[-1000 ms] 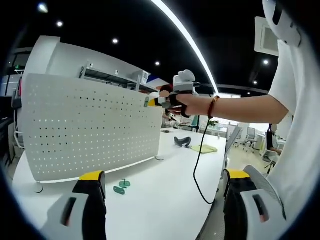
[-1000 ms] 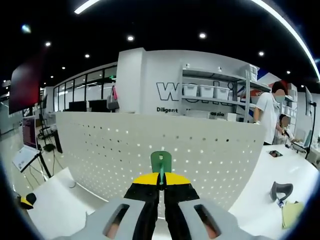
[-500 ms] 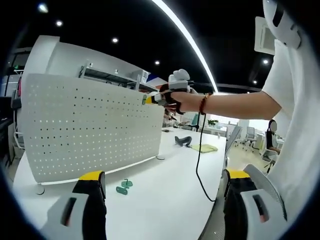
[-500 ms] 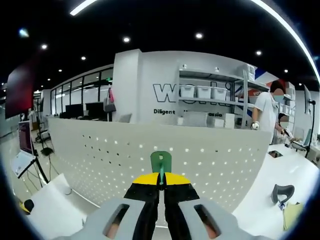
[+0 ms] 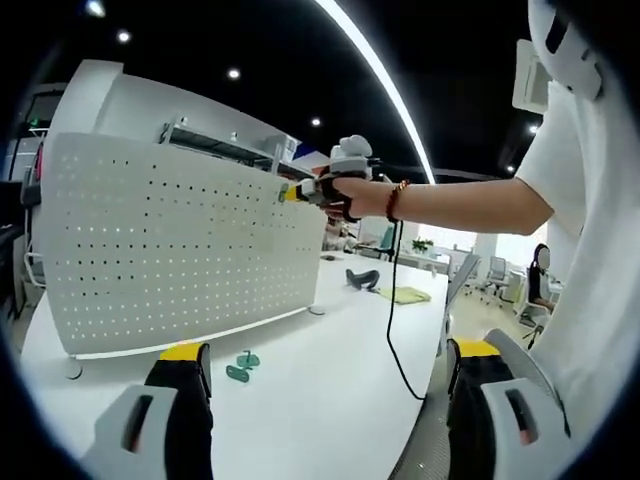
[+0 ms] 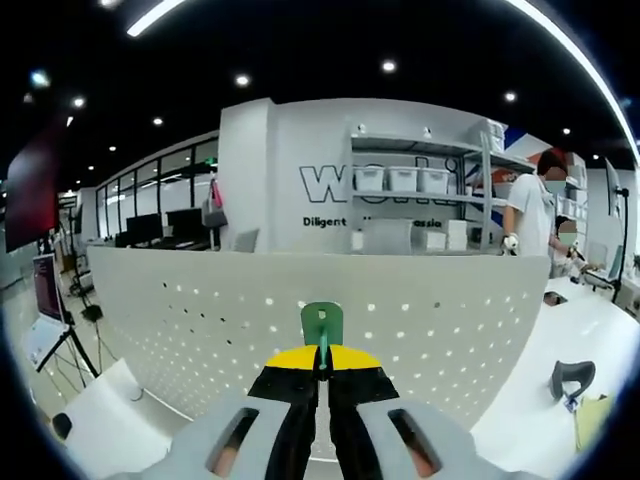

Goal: Insert the hook assembly into the mounting plate slot until the hook locks in place.

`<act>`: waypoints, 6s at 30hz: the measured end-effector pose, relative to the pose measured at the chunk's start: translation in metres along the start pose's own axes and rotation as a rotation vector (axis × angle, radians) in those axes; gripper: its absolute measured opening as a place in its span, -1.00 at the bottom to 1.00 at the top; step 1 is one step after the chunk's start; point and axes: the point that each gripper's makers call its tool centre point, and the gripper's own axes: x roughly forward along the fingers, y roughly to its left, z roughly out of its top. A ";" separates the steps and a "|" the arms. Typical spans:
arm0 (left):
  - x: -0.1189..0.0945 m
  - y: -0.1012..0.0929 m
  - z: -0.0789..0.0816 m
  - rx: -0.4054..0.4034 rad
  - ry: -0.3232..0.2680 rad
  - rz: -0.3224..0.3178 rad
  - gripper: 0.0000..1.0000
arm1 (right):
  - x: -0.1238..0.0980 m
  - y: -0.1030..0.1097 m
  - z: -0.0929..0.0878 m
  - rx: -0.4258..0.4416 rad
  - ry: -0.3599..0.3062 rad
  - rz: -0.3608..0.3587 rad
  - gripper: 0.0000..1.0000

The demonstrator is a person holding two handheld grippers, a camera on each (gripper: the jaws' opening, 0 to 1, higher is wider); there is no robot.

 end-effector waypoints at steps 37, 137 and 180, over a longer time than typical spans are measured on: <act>-0.005 0.009 0.009 -0.061 -0.063 0.030 1.00 | 0.023 -0.007 -0.005 0.029 0.069 -0.030 -0.98; -0.001 -0.014 0.010 -0.091 -0.018 0.106 0.96 | -0.076 0.072 -0.092 0.011 0.049 0.276 -0.72; 0.011 0.009 -0.043 -0.108 0.133 0.201 0.89 | -0.119 0.106 -0.161 0.124 0.118 0.415 -0.74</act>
